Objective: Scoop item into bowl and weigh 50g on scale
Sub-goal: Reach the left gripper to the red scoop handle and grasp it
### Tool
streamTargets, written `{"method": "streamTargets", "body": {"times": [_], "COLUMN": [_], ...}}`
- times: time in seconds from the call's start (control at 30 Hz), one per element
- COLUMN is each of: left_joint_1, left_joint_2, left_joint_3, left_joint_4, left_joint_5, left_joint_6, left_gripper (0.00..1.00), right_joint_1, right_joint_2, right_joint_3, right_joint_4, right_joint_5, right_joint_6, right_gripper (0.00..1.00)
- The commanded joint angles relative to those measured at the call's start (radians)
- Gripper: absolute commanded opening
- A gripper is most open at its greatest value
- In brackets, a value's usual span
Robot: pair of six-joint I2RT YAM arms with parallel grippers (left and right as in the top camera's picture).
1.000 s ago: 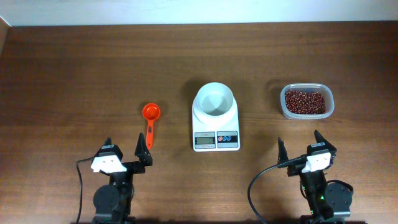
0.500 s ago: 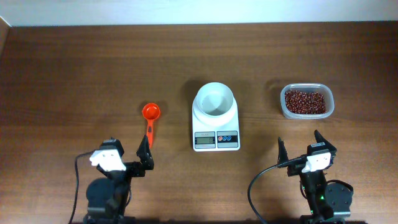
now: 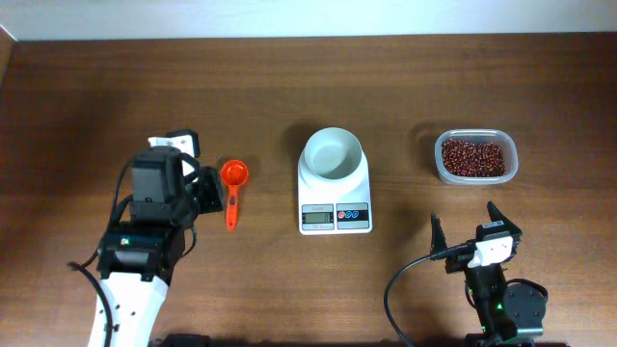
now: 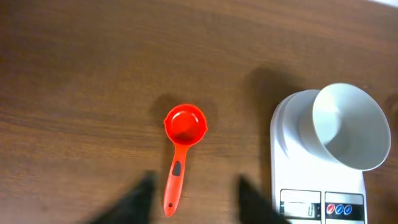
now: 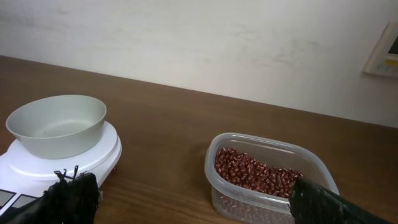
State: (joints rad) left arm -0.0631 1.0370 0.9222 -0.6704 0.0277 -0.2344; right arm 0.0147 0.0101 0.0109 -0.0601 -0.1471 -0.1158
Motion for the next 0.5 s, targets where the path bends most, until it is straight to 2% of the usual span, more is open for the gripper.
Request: {"method": "streamTargets", "body": {"times": [0.0, 0.07, 0.2, 0.3, 0.47], "left_joint_1": [0.0, -0.021, -0.09, -0.107, -0.107], "left_joint_2": [0.019, 0.059, 0.216, 0.274, 0.276], "left_joint_3": [0.02, 0.02, 0.02, 0.02, 0.02], "left_joint_4": [-0.03, -0.065, -0.068, -0.068, -0.01], "left_joint_5": [0.021, 0.022, 0.022, 0.021, -0.006], "left_joint_6": [-0.057, -0.057, -0.057, -0.057, -0.056], "left_gripper": [0.0, 0.0, 0.16, 0.42, 0.65], "right_joint_1": [0.004, 0.004, 0.004, 0.004, 0.004], "right_joint_2": [-0.006, -0.006, -0.006, -0.006, -0.006], "right_joint_3": [-0.005, -0.005, -0.005, -0.005, -0.005], "right_joint_4": [-0.005, -0.005, -0.005, -0.005, -0.005], "right_joint_5": [0.005, 0.005, 0.005, 0.005, 0.005], "right_joint_6": [-0.001, -0.001, -0.001, -0.001, -0.001], "right_gripper": [0.99, 0.99, 0.99, 0.99, 0.99]}}
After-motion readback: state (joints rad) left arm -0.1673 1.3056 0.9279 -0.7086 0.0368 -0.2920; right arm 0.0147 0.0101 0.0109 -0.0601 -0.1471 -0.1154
